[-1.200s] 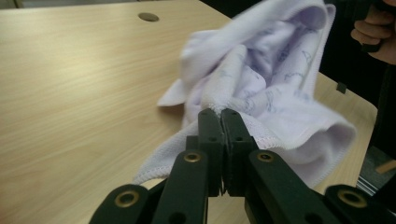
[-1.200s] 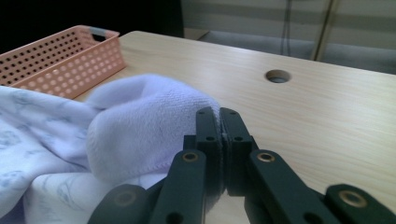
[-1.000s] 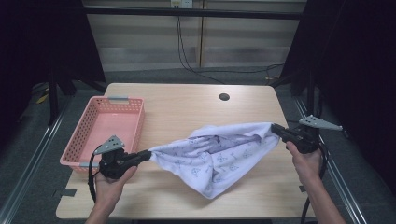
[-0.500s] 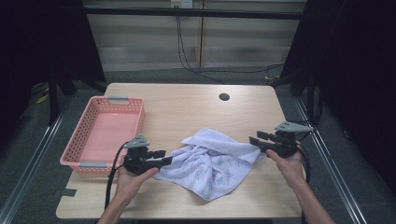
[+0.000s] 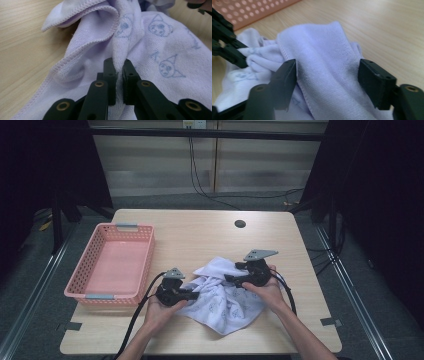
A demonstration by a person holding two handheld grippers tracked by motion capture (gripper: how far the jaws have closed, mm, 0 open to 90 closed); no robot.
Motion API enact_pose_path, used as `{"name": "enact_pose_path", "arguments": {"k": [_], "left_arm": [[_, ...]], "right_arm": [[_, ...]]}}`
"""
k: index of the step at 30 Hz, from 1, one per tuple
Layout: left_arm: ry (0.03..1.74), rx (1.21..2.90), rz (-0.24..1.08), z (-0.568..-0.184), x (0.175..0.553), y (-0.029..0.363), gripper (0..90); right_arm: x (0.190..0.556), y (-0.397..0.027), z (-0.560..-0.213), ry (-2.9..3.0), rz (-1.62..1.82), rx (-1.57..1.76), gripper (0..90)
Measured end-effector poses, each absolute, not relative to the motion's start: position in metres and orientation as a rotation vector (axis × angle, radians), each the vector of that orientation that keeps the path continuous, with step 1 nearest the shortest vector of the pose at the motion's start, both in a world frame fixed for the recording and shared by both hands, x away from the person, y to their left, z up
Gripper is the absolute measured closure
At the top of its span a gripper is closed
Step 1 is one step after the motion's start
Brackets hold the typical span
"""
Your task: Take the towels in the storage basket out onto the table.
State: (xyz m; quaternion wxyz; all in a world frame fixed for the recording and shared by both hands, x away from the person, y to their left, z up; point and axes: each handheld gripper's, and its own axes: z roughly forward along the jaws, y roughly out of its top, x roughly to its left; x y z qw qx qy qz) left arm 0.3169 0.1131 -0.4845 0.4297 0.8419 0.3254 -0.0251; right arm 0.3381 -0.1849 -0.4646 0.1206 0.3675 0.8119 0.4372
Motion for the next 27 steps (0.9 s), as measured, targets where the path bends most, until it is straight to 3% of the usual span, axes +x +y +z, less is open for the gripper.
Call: {"name": "enact_pose_path", "arguments": {"k": [4,5,12,21,27], "left_arm": [[0.815,2.020,-0.071,-0.472,0.317,0.124,85.7],[0.810,1.993,-0.061,-0.466,0.315,0.128,85.8],[0.810,1.829,0.053,-0.419,0.304,0.154,86.0],[0.766,1.744,0.116,-0.367,0.286,0.182,86.1],[0.785,1.769,0.084,-0.371,0.275,0.189,81.9]], "right_arm": [[0.340,-0.194,-0.464,2.353,1.327,1.102,79.9],[0.341,-0.199,-0.459,2.333,1.356,1.117,82.2],[0.352,-0.245,-0.397,2.120,1.483,1.174,84.6],[0.383,-0.291,-0.323,1.905,1.471,1.222,84.9],[0.404,-0.310,-0.307,1.842,1.395,1.266,83.5]]}}
